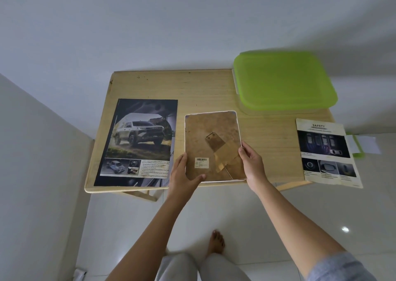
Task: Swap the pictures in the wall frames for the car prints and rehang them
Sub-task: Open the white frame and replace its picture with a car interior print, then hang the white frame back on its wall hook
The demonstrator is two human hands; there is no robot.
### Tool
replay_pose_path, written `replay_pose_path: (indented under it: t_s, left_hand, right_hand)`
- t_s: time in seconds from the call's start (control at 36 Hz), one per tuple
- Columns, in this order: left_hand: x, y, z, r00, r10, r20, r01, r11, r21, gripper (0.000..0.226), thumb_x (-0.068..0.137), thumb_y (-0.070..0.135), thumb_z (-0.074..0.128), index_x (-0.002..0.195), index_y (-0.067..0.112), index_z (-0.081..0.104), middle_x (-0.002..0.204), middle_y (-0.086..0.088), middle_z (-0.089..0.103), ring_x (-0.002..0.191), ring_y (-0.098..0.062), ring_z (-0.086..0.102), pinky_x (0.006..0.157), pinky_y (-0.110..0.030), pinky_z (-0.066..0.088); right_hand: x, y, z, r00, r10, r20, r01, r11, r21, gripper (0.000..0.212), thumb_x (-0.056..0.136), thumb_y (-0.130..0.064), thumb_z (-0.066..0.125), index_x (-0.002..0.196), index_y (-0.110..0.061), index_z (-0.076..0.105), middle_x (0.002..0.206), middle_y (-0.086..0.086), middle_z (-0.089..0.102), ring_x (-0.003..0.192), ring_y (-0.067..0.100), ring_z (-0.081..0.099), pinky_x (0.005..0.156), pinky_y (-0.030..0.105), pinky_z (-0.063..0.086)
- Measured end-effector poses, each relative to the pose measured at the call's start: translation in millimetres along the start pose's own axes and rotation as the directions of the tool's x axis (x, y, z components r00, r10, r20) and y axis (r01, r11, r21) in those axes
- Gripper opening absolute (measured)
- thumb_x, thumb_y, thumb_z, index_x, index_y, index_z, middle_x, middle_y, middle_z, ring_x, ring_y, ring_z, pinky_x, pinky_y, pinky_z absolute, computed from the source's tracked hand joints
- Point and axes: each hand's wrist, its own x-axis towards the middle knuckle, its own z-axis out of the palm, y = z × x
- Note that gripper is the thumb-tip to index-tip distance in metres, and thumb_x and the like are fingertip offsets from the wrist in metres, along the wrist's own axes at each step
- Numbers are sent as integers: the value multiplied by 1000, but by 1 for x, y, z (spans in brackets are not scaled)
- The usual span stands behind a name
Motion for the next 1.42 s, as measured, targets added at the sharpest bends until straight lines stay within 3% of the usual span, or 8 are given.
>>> replay_pose_path:
  t_s: [0.36,0.58,0.69,0.83,0.97,1.22,1.33,1.42]
  left_hand:
    - [23,97,-29,976,170,-134,-175,984,-27,54,94,34,50,143,18,34,146,-2,36,131,-20,38,107,-37,36]
    - [39,185,-47,935,291,-201,-336,909,-246,52,94,39,45,142,23,33,108,-1,62,98,-15,58,86,-34,44]
    - [32,190,-50,942,244,-232,-307,906,-291,67,93,25,54,148,20,16,77,22,39,65,4,45,75,-27,52]
    - [33,177,-58,952,179,-249,-255,913,-319,76,91,24,57,148,29,8,114,1,55,84,-14,60,81,-45,55]
    - [33,161,-70,937,150,-316,-252,916,-313,67,92,10,46,148,20,11,67,8,38,58,-12,39,58,-33,38]
    - [33,130,-126,937,116,-330,-269,843,-465,60,93,8,49,146,22,25,123,-8,56,97,-26,61,77,-42,57]
    - [28,122,-156,925,98,-368,-306,768,-563,49,94,7,47,140,18,37,117,-8,63,91,-26,62,72,-37,56]
    - [24,121,-180,914,81,-398,-337,698,-632,38,96,8,46,131,23,45,100,4,65,81,-16,61,67,-27,56]
  right_hand:
    - [-20,-63,13,935,-355,1,355,935,-7,33,92,-9,54,124,-4,56,119,-6,57,104,-9,56,86,2,41]
    - [-35,-97,15,816,-577,31,573,803,-164,34,86,-6,62,120,-5,60,113,-7,60,96,-17,56,87,5,43]
    - [-44,-101,16,685,-723,93,712,636,-297,34,85,-14,63,117,-4,63,111,-6,62,103,-3,58,88,7,44]
    - [-50,-102,26,609,-777,156,775,543,-323,31,84,-15,63,113,-7,65,105,0,70,91,10,68,80,20,53]
    - [-58,-97,41,605,-758,243,792,539,-288,31,85,-15,62,115,-8,64,104,4,71,93,10,67,80,24,54]
    - [-43,-104,48,737,-643,207,676,710,-199,28,90,-2,53,116,-7,63,113,-1,64,104,7,61,90,19,48]
    - [-21,-121,51,895,-346,282,409,888,-209,40,94,-18,52,134,-18,48,126,-8,50,119,9,46,100,26,38]
    - [-19,-134,66,875,-245,419,313,944,-102,38,95,-22,49,134,-24,47,112,0,62,108,15,57,92,28,44]
